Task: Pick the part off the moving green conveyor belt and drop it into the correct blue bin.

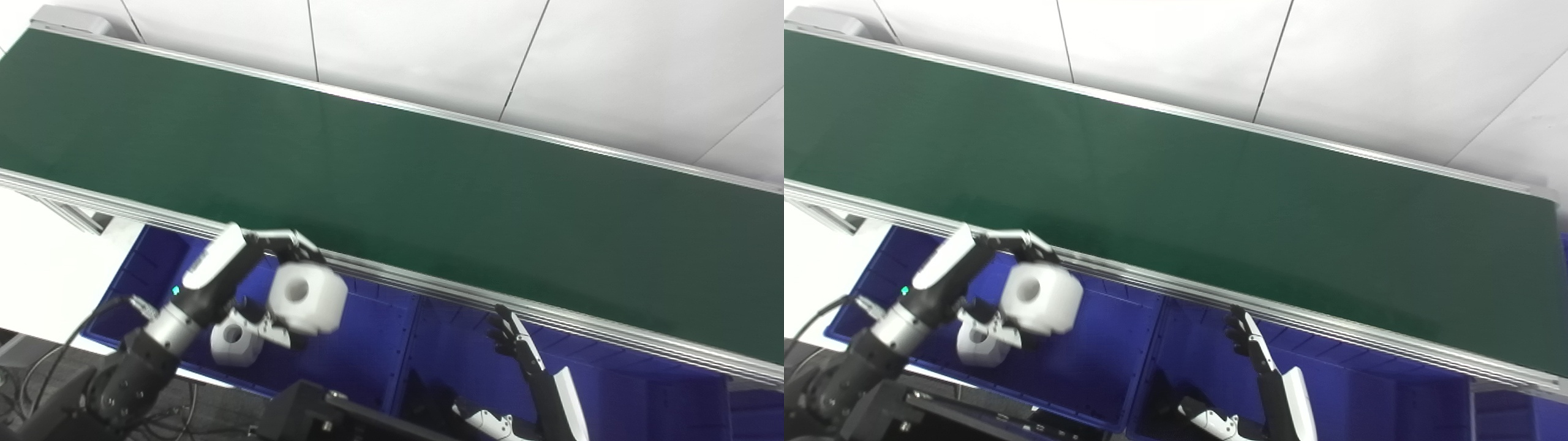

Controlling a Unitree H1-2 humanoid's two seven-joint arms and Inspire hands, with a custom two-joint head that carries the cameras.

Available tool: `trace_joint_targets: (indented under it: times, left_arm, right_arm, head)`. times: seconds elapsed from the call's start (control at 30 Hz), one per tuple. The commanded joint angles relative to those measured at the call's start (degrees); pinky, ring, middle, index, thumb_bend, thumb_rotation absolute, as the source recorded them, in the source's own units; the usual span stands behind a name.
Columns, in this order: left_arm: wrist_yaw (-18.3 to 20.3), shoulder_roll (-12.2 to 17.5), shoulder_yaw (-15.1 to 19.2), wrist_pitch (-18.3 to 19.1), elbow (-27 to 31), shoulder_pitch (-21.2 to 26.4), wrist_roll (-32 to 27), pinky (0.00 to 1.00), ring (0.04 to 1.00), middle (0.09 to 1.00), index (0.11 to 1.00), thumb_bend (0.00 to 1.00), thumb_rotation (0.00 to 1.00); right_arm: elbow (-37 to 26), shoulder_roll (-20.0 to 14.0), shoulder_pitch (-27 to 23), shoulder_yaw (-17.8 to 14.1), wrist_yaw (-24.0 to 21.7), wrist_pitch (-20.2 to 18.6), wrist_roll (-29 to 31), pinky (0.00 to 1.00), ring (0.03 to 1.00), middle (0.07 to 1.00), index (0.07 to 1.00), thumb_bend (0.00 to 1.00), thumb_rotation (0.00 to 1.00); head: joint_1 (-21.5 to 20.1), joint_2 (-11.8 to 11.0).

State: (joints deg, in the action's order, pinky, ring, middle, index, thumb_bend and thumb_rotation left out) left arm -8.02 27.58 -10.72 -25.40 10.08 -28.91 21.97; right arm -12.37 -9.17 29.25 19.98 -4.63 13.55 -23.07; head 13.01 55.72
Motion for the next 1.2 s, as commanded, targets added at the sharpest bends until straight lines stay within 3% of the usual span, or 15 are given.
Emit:
trace_joint_targets:
  times: [0.0,0.37,0.47,0.5,0.57,0.63,0.67,0.77,0.87,1.03,1.1,1.13,1.17]
  left_arm:
    - [-3.1,0.6,-0.9,-1.5,-0.8,-0.6,0.3,0.43,0.442,0.498,0.500,0.50,0.00]
    - [-20.3,5.9,-10.2,-1.5,-14.2,3.6,10.3,0.47,0.440,0.505,0.503,0.50,0.00]
    - [-21.1,6.4,-11.0,-1.5,-16.5,4.7,11.0,0.51,0.454,0.512,0.493,0.50,0.00]
    - [-19.1,6.4,-10.7,-1.5,-16.7,4.8,9.7,0.51,0.457,0.513,0.491,0.50,0.00]
    - [-12.5,7.0,-10.3,-1.3,-16.9,5.0,6.4,0.64,0.689,0.705,0.499,0.49,0.07]
    - [-7.0,7.5,-10.1,-1.0,-17.0,5.6,4.3,0.76,0.815,0.816,0.749,0.52,0.62]
    - [-4.8,7.7,-10.0,-0.6,-17.0,5.8,3.7,0.81,0.860,0.862,0.820,0.56,0.79]
    - [0.1,7.2,-8.9,0.3,-17.2,6.5,2.8,0.86,0.894,0.898,0.872,0.64,0.93]
    - [2.0,5.9,-7.4,-0.2,-15.4,6.1,1.8,0.88,0.904,0.910,0.888,0.67,0.96]
    - [4.1,3.4,-5.0,-1.1,-10.7,3.8,-2.3,0.87,0.908,0.915,0.893,0.74,0.90]
    - [4.6,2.4,-4.6,-1.3,-8.4,2.8,-4.5,0.86,0.902,0.911,0.887,0.78,0.87]
    - [4.7,2.0,-4.6,-1.4,-7.2,2.4,-5.6,0.84,0.889,0.899,0.880,0.79,0.85]
    - [4.8,1.7,-4.5,-1.5,-6.5,2.1,-6.3,0.84,0.882,0.893,0.876,0.80,0.84]
  right_arm:
    - [-2.5,0.4,0.1,-0.1,-0.2,-0.5,0.5,0.81,0.849,0.881,0.942,0.80,0.56]
    - [-2.1,0.6,-0.2,0.0,-0.2,-0.7,0.1,0.80,0.850,0.882,0.942,0.80,0.57]
    - [-2.0,0.6,-0.2,0.0,-0.3,-0.7,0.4,0.80,0.848,0.884,0.942,0.79,0.57]
    - [-2.0,0.6,-0.2,0.0,-0.3,-0.8,0.3,0.80,0.847,0.884,0.942,0.79,0.57]
    - [-2.0,0.7,-0.2,0.0,-0.2,-0.8,0.4,0.81,0.847,0.882,0.941,0.79,0.57]
    - [-2.0,0.7,-0.2,0.0,-0.3,-0.7,0.5,0.81,0.851,0.881,0.942,0.79,0.56]
    - [-2.0,0.7,-0.2,0.0,-0.3,-0.8,0.3,0.81,0.851,0.879,0.942,0.79,0.57]
    - [-2.2,0.9,0.0,0.1,-0.2,-1.0,-0.2,0.81,0.849,0.877,0.942,0.79,0.58]
    - [-2.0,1.0,0.1,0.1,0.0,-0.6,-0.2,0.80,0.848,0.881,0.940,0.80,0.58]
    - [-2.2,1.1,0.2,0.2,0.1,-0.6,-0.8,0.79,0.840,0.880,0.941,0.79,0.58]
    - [-2.2,1.3,0.2,0.3,0.1,-0.7,-1.1,0.79,0.843,0.880,0.942,0.79,0.58]
    - [-2.1,1.4,0.2,0.4,0.1,-0.7,-1.2,0.78,0.844,0.883,0.944,0.80,0.58]
    - [-2.0,1.5,0.2,0.4,0.2,-0.6,-1.2,0.78,0.844,0.884,0.944,0.80,0.59]
  head:
    - [0.0,-0.1]
    - [-0.5,-0.3]
    - [-0.5,-0.5]
    - [-0.4,-0.6]
    - [-0.5,-0.6]
    - [-0.7,-0.6]
    - [-0.7,-0.6]
    - [-1.0,-0.5]
    - [-1.0,-0.7]
    - [-2.2,-0.7]
    - [-4.3,-0.6]
    - [-7.5,-0.5]
    - [-7.5,-0.5]
